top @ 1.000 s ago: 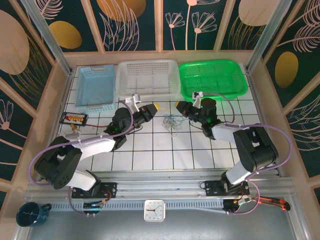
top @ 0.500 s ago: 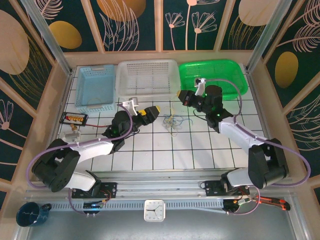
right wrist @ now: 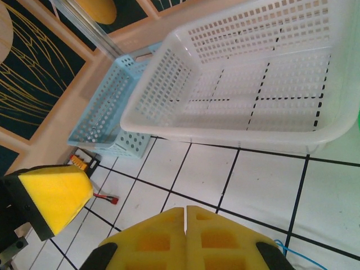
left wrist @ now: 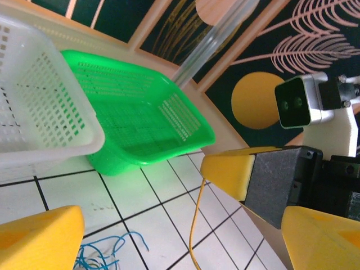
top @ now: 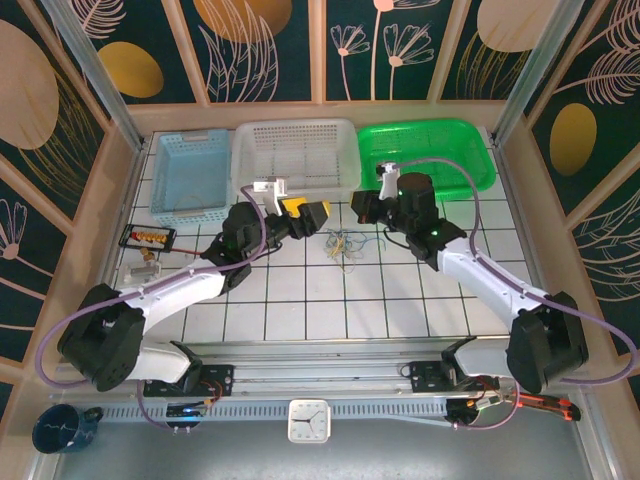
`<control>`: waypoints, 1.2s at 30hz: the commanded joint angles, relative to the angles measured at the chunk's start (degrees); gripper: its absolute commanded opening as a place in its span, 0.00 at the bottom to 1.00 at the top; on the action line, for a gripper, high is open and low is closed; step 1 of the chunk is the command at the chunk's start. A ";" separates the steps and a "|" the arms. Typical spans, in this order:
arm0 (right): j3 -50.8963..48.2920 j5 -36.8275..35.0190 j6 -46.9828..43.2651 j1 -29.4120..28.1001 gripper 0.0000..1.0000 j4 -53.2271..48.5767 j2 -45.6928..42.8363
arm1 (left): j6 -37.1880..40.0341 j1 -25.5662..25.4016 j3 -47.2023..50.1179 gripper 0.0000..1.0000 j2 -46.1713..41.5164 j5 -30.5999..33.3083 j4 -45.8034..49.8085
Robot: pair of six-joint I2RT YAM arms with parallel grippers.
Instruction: Untangle the cables
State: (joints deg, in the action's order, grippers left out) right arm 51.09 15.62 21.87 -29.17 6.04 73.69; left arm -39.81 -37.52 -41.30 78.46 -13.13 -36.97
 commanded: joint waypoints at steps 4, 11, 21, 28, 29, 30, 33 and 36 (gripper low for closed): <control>2.50 -3.80 -2.70 -1.32 0.00 -1.88 -1.61 | -0.14 -0.28 -0.96 0.87 2.62 -4.98 0.51; 2.35 -5.70 -3.01 -1.77 0.00 -1.91 -1.29 | -13.85 -0.23 2.44 0.85 4.09 -5.86 -3.65; 2.19 -6.38 -2.84 -1.86 0.00 -1.00 -0.04 | -26.13 -0.43 6.48 0.84 4.04 -9.85 -8.78; 2.67 -6.31 -2.50 -1.86 0.00 -0.46 0.58 | -26.97 -1.39 5.93 0.84 4.70 -10.17 -8.45; 2.69 -6.30 -2.52 -1.86 0.00 -0.42 0.61 | -26.90 -1.43 5.73 0.84 5.16 -10.25 -8.62; 2.70 -6.39 -2.45 -1.86 0.00 -0.37 0.66 | -27.06 -1.58 5.55 0.84 5.71 -10.25 -8.80; 2.71 -6.54 -2.40 -3.10 0.00 -0.42 0.62 | -27.36 -1.70 5.01 0.82 7.19 -10.04 -9.65; 2.68 -6.65 -2.36 -3.37 0.00 -0.42 0.49 | -26.82 -1.68 4.57 0.81 8.18 -8.86 -9.53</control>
State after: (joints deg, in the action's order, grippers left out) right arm 51.51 10.07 19.81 -31.92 4.45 74.15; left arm -65.89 -39.03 -35.24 85.65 -22.09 -43.92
